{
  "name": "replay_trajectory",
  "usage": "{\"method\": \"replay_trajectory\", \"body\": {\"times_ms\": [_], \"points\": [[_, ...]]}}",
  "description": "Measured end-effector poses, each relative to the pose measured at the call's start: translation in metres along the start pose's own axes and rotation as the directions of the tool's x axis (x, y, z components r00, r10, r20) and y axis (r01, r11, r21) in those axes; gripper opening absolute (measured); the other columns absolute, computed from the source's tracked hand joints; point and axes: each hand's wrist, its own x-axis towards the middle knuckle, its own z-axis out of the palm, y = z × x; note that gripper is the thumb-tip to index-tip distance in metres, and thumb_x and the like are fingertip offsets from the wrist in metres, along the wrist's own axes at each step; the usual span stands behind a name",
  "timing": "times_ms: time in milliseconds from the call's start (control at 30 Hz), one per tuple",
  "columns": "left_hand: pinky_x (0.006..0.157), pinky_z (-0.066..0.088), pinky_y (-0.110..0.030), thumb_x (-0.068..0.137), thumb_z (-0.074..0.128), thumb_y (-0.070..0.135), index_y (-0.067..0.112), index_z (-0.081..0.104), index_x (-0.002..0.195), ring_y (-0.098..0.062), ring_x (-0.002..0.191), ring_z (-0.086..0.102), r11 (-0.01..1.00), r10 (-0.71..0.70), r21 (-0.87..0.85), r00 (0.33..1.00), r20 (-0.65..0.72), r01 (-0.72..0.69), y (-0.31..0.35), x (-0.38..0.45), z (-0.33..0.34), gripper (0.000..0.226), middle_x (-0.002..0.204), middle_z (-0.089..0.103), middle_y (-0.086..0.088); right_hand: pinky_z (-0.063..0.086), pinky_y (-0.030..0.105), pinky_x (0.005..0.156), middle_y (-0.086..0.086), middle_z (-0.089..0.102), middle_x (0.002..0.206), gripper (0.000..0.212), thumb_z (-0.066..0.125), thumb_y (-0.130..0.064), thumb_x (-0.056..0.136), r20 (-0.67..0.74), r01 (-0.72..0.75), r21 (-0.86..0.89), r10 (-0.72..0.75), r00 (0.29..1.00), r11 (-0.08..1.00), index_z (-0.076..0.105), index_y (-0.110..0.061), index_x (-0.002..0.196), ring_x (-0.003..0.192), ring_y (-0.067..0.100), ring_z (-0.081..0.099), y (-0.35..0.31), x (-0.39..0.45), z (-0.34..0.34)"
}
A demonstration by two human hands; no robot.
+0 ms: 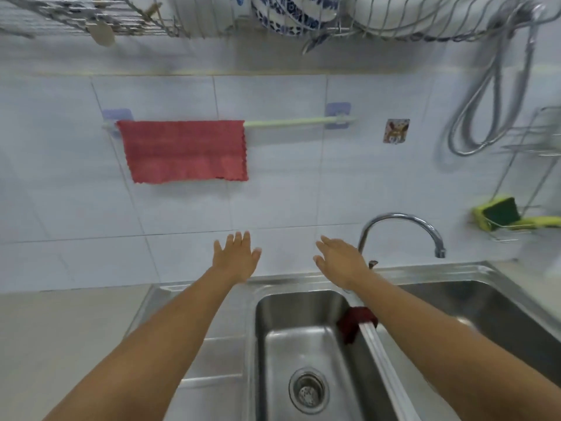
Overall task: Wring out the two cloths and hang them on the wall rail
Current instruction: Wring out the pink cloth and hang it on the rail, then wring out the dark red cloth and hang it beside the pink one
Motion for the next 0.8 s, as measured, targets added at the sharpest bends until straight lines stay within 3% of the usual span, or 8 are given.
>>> {"method": "replay_trajectory", "body": {"times_ms": [167, 267, 433, 567, 800], "points": [[0.118, 0.0, -0.052, 0.1, 0.021, 0.046, 0.014, -0.002, 0.152, -0.026, 0.149, 0.0, 0.993, 0.118, -0.033, 0.984, 0.132, -0.114, 0.074, -0.016, 0.047, 0.065, 0.162, 0.0, -0.008, 0.047, 0.046, 0.094, 0.011, 0.054, 0.129, 0.037, 0.04, -0.025, 0.093, 0.157, -0.102, 0.039, 0.095, 0.983, 0.994, 0.05, -0.01, 0.125, 0.117, 0.034, 0.053, 0.047, -0.049, 0.033], [0.118, 0.007, -0.052, 0.099, 0.03, 0.045, 0.013, 0.001, 0.152, -0.027, 0.148, 0.006, 0.983, 0.184, -0.011, 0.965, 0.187, -0.185, 0.111, -0.023, 0.072, 0.069, 0.161, 0.005, -0.01, 0.047, 0.043, 0.096, 0.011, 0.053, 0.135, 0.052, 0.045, -0.021, 0.088, 0.224, -0.19, 0.105, 0.163, 0.961, 0.976, 0.042, -0.018, 0.139, 0.121, 0.034, 0.052, 0.073, -0.072, 0.052], [0.118, 0.007, -0.053, 0.098, 0.035, 0.043, 0.011, 0.001, 0.152, -0.027, 0.148, 0.007, 0.967, 0.25, -0.029, 0.932, 0.263, -0.251, 0.162, -0.023, 0.11, 0.071, 0.161, 0.007, -0.01, 0.046, 0.041, 0.097, 0.008, 0.061, 0.122, 0.035, 0.049, -0.022, 0.086, 0.293, -0.215, 0.072, 0.185, 0.938, 0.974, 0.055, -0.014, 0.119, 0.114, 0.03, 0.056, 0.114, -0.083, 0.081], [0.118, 0.008, -0.054, 0.097, 0.039, 0.041, 0.012, -0.002, 0.152, -0.029, 0.148, 0.007, 0.962, 0.272, -0.081, 0.9, 0.34, -0.26, 0.198, -0.01, 0.136, 0.074, 0.161, 0.006, -0.011, 0.048, 0.037, 0.096, 0.004, 0.061, 0.125, 0.041, 0.049, -0.02, 0.086, 0.341, -0.264, 0.122, 0.21, 0.916, 0.957, 0.054, -0.022, 0.127, 0.117, 0.028, 0.056, 0.14, -0.079, 0.105], [0.109, 0.031, -0.049, 0.094, 0.049, 0.034, 0.011, 0.014, 0.15, -0.031, 0.135, 0.037, 0.964, 0.256, -0.182, 0.874, 0.413, -0.196, 0.233, 0.006, 0.178, 0.07, 0.152, 0.033, -0.011, 0.049, 0.039, 0.091, 0.01, 0.061, 0.125, 0.035, 0.047, -0.019, 0.089, 0.376, -0.233, 0.176, 0.153, 0.914, 0.956, 0.055, -0.014, 0.124, 0.113, 0.032, 0.057, 0.164, -0.063, 0.142]]}}
